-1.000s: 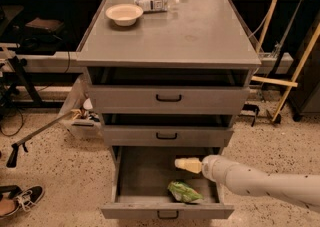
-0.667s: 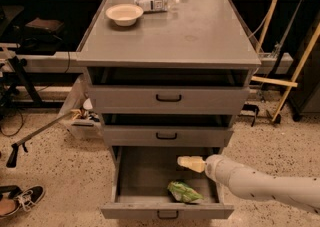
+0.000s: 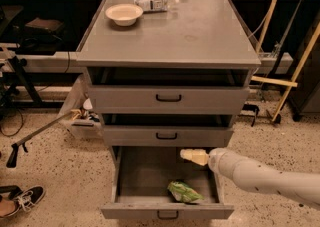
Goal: Place green rice chip bag into bottom drawer
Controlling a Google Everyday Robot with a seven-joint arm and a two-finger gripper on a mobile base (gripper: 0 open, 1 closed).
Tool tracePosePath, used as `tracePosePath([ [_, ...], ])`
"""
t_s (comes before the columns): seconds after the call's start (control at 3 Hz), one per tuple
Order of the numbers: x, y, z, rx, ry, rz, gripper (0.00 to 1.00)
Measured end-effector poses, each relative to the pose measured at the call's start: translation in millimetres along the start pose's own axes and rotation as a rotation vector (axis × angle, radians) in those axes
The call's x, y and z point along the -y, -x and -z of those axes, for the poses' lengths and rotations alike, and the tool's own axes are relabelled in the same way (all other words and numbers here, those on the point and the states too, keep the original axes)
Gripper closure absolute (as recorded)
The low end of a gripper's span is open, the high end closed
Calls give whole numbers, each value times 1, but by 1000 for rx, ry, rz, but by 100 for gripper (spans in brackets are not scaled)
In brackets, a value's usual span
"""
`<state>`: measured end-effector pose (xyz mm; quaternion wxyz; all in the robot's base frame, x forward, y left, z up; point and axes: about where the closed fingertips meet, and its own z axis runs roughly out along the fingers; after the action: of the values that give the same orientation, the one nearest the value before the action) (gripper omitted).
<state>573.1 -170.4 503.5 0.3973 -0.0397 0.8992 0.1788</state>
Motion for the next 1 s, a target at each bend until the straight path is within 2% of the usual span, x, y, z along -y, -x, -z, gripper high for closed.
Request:
tracePosePath([
  [0.33,8,68,48,66,-32,-37,0],
  [0.67,6,158,135,226,-86,-50,0],
  [1.0,-3,230,241,415,-144,-49,0],
])
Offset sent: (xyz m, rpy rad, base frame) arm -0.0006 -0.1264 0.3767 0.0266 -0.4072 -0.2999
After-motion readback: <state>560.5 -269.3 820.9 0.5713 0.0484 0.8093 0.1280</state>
